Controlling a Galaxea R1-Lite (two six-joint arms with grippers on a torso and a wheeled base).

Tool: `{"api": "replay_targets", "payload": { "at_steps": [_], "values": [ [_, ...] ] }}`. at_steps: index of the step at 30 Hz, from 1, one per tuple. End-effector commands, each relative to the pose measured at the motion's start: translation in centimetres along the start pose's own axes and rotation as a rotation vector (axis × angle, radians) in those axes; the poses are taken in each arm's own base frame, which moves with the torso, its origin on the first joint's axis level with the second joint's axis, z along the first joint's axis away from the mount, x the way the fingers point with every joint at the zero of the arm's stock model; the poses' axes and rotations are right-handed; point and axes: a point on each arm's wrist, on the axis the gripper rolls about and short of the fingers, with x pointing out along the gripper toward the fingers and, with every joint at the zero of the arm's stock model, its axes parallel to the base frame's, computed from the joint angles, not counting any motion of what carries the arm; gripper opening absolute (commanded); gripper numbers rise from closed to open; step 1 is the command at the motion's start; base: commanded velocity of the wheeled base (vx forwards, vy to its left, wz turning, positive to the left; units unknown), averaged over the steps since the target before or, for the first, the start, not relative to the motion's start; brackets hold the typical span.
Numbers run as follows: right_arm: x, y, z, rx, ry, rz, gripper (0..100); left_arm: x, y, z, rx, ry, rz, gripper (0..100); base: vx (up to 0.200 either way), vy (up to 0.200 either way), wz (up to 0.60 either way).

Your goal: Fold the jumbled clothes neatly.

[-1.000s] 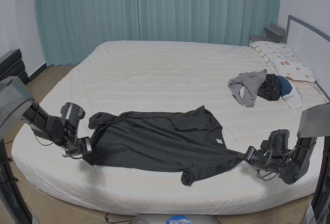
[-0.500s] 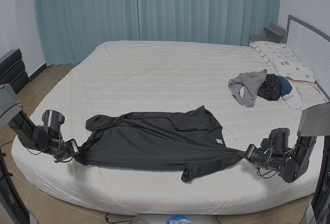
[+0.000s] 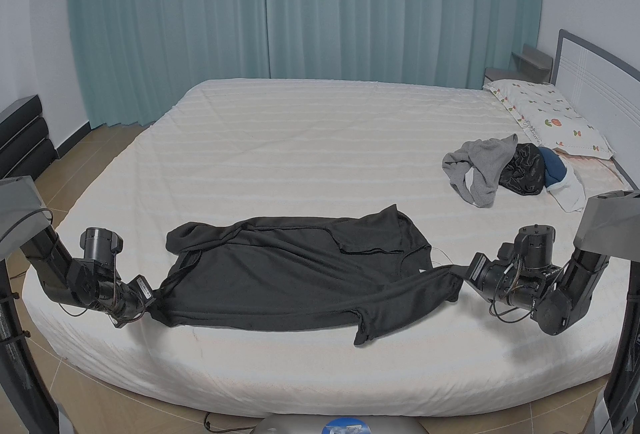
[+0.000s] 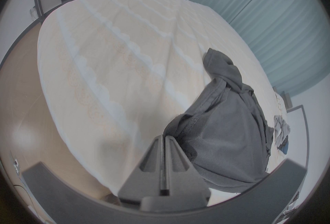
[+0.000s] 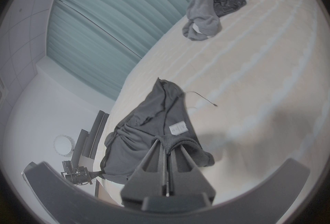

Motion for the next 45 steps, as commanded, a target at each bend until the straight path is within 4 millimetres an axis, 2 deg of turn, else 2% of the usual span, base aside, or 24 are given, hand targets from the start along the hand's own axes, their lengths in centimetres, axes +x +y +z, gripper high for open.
{"api": "replay_targets", "payload": {
  "at_steps": [1, 7, 13, 17, 24, 27, 29, 30, 36, 42, 45],
  "values": [
    [2.3, 0.7, 1.3, -0.016, -0.033, 0.045, 0, 0.7, 0.2, 0.3, -0.048, -0.023, -0.014, 0, 0.000, 0.000, 0.00],
    [5.2, 1.1, 2.0, -0.020, -0.021, 0.049, 0, 1.7, 0.4, 0.3, -0.079, -0.039, -0.024, 0, 0.000, 0.000, 0.00],
    [8.4, 1.3, 2.6, -0.025, -0.022, 0.049, 0, 1.8, 0.4, 0.4, -0.083, -0.045, -0.026, 0, 0.000, 0.000, 0.00],
    [9.8, 1.9, 3.3, -0.034, -0.055, 0.057, 0, 1.8, 0.4, 0.3, -0.084, -0.043, -0.027, 0, 0.000, 0.000, 0.00],
    [12.8, 2.6, 2.9, -0.051, -0.122, 0.052, 0, 1.7, 0.3, 0.4, -0.102, -0.045, -0.031, 0, 0.000, 0.000, 0.00],
    [13.4, 2.5, 3.0, -0.052, -0.151, 0.038, 0, 1.6, 0.3, 0.4, -0.105, -0.046, -0.032, 0, 0.000, 0.000, 0.00],
    [14.2, 2.4, 2.3, -0.056, -0.155, 0.025, 0, 1.7, 0.3, 0.4, -0.105, -0.045, -0.031, 0, 0.000, 0.000, 0.00],
    [14.5, 2.2, 2.1, -0.056, -0.155, 0.018, 100, 1.7, 0.3, 0.4, -0.103, -0.045, -0.031, 0, 0.000, 0.000, 0.00],
    [14.4, 1.7, 1.9, -0.052, -0.149, 0.007, 100, 1.6, 0.3, 0.4, -0.103, -0.046, -0.032, 0, 0.000, 0.000, 0.00],
    [10.1, 3.2, 5.4, -0.045, -0.165, 0.072, 100, 1.6, 0.3, 0.3, -0.103, -0.044, -0.030, 0, 0.000, 0.000, 0.00],
    [8.5, 3.7, 5.4, -0.045, -0.140, 0.079, 100, 1.6, 0.3, 0.3, -0.103, -0.044, -0.032, 0, 0.000, 0.000, 0.00]
  ]
}}
